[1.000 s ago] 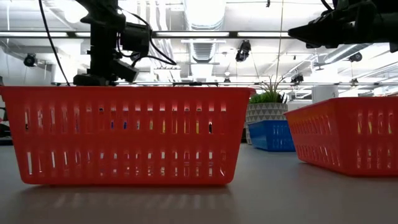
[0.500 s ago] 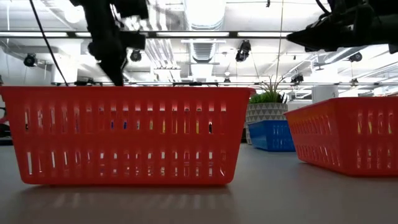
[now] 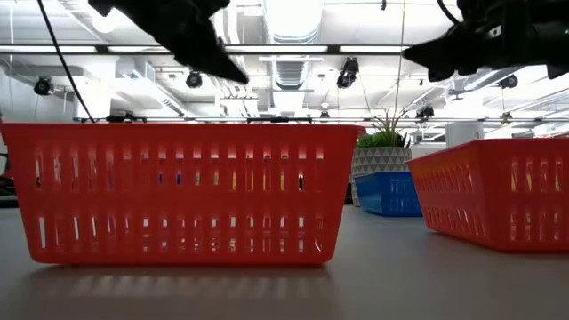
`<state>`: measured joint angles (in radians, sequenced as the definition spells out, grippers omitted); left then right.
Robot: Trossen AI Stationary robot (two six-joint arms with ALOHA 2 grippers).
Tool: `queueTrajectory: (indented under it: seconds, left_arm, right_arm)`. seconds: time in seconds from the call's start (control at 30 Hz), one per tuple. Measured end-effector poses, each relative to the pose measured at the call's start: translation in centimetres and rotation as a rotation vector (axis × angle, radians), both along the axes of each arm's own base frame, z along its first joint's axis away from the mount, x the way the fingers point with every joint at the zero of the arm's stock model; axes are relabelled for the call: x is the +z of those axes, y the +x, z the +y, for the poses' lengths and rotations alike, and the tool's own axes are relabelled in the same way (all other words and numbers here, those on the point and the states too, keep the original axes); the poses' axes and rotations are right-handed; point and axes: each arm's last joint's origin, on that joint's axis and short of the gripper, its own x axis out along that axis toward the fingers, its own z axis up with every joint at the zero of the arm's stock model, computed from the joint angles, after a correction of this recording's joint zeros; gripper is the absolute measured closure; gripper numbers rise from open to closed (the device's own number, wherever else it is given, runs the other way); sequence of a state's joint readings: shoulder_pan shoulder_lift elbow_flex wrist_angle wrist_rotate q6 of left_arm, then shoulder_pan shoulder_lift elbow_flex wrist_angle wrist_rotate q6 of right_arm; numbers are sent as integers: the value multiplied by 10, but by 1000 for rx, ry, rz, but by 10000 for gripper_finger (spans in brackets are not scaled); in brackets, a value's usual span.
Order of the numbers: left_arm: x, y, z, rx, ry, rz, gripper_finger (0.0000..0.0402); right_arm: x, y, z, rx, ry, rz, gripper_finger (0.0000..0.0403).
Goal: Stack baskets by color
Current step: Stack the right red basket on top of the middle red basket
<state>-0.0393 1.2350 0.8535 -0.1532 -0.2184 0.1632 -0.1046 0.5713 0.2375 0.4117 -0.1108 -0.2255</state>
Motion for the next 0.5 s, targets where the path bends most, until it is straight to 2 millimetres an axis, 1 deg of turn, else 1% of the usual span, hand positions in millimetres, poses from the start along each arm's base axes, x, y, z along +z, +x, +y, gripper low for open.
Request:
queueTrajectory:
  seconds: [0.1, 0.23, 0.37, 0.5]
  left_arm:
    - [-4, 3, 0, -48, 85, -86, 338]
    - [-3, 5, 0, -87, 198, -175, 338]
    - [2, 6, 2, -90, 280, -217, 338]
    - [2, 5, 3, -79, 316, -203, 338]
  right_arm:
    - [1, 2, 4, 22, 25, -21, 394]
    - [6, 4, 10, 57, 77, -35, 394]
    - [17, 10, 17, 100, 120, -38, 394]
    - [28, 18, 24, 133, 157, 12, 394]
